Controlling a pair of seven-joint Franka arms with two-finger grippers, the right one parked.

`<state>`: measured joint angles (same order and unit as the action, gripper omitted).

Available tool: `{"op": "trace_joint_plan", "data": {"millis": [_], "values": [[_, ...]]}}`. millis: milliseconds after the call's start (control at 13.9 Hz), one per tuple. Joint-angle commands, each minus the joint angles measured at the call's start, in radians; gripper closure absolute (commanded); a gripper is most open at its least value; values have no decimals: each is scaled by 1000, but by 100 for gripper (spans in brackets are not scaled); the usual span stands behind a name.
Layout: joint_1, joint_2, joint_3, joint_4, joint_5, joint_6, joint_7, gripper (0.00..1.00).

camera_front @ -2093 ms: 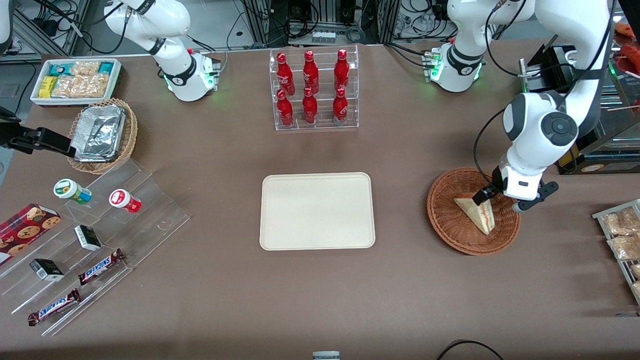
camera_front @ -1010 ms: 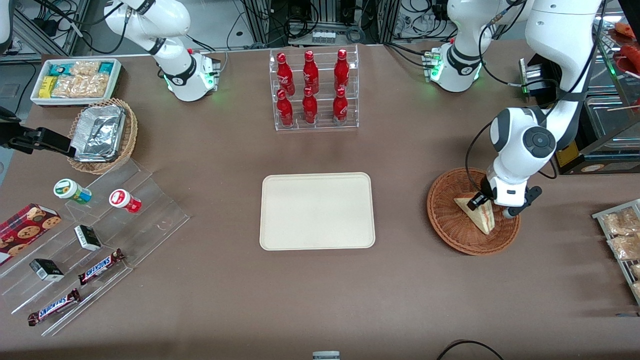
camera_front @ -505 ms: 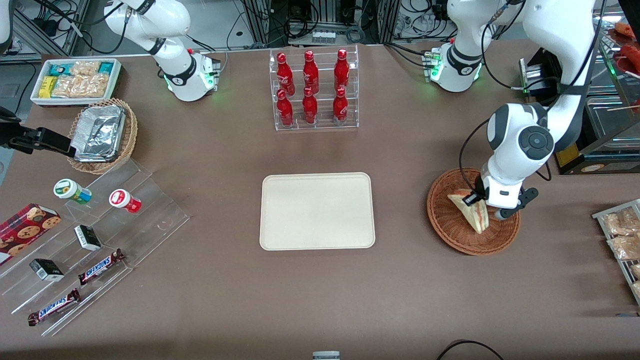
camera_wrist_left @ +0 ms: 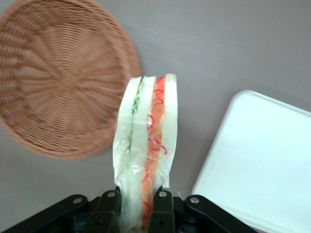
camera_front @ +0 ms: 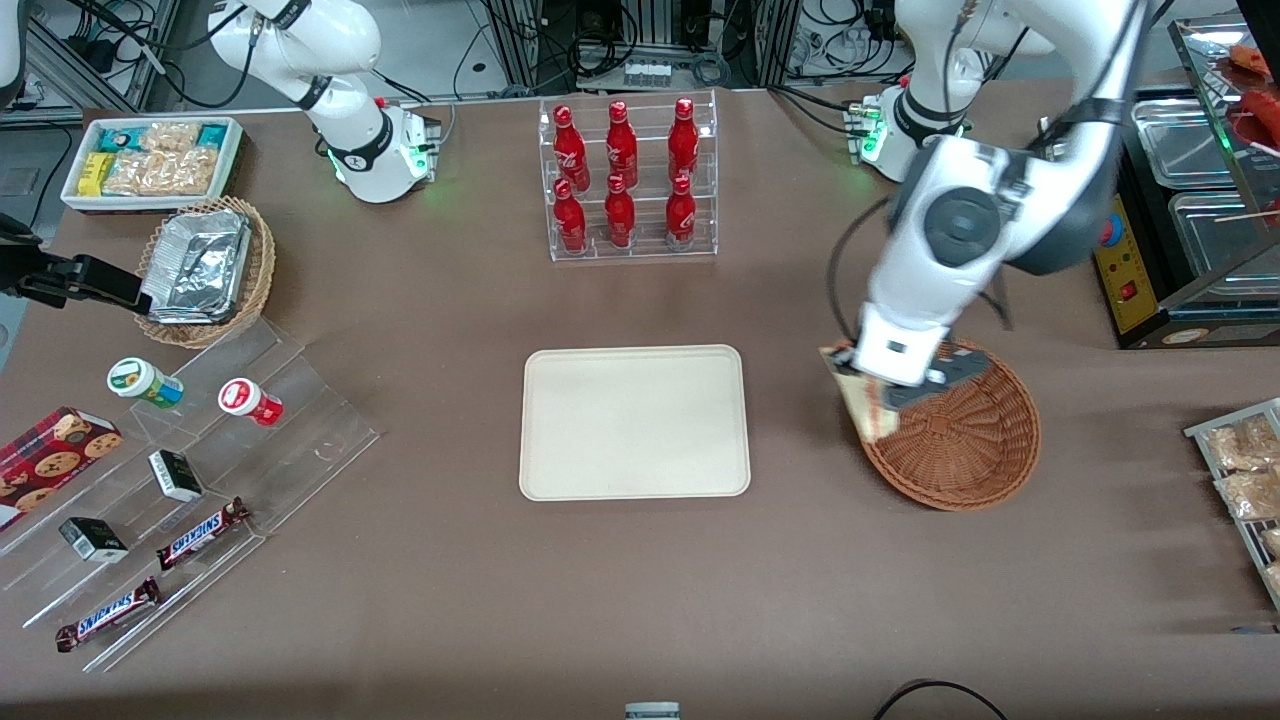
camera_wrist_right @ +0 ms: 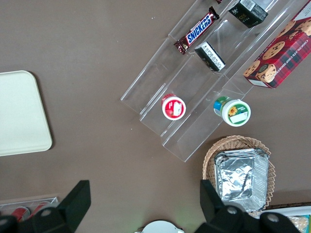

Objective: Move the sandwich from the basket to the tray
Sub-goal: 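Lift the sandwich and carry it with the left gripper to the tray, then lower the sandwich onto the cream tray and open the left gripper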

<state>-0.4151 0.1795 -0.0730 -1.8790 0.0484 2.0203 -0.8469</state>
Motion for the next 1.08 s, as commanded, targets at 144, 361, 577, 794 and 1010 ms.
{"op": "trace_joint_plan", "data": {"millis": [144, 361, 577, 794, 1010], "values": [[-212, 275, 13, 297, 5, -21, -125, 79], [-301, 429, 13, 429, 5, 9, -133, 79], [-349, 506, 13, 460, 5, 131, -123, 79], [-383, 578, 16, 487, 8, 179, -121, 79], [-406, 620, 16, 501, 56, 218, -132, 79]]}}
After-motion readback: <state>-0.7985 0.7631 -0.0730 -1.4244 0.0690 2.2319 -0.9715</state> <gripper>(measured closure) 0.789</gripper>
